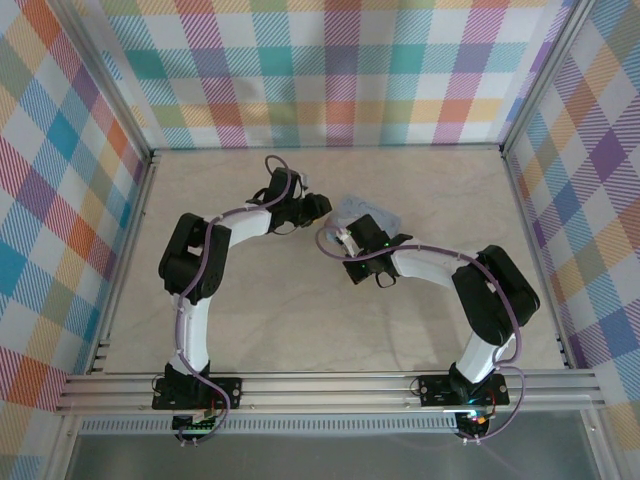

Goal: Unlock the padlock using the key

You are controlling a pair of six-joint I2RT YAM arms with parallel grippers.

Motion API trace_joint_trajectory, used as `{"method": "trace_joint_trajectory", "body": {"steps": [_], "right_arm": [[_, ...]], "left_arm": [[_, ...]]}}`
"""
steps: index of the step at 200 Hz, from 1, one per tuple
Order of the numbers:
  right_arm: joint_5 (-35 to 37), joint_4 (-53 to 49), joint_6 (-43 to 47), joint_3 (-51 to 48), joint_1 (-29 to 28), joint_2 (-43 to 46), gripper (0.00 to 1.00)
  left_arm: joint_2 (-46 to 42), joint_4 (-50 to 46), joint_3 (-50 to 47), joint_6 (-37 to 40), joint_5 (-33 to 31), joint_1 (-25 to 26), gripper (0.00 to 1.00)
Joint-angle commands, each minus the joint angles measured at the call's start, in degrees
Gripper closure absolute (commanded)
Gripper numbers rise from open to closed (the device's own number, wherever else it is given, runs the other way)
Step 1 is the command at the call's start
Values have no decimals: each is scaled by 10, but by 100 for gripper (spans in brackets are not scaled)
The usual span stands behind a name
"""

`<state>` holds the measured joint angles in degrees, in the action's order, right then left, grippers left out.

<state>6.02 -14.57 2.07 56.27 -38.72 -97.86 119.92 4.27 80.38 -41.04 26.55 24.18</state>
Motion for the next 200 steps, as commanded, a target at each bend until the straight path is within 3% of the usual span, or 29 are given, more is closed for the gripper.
{"method": "trace_joint_trajectory", "body": {"steps": [1,60,133,200], "right_arm": [[7,21,65,38,-11,-23,100],[30,51,127,96,-32,-60,100],[19,63,51,-39,-47,109,100],[0,48,7,-70,-49,185,100]], "left_arm": [[5,16,2,-9,38,5,66],[-6,45,-37,-29,33,10,67],[-111,73,-138,-28,-11,-32,65],[-264,22,-259,16,-86,-42,62]]}}
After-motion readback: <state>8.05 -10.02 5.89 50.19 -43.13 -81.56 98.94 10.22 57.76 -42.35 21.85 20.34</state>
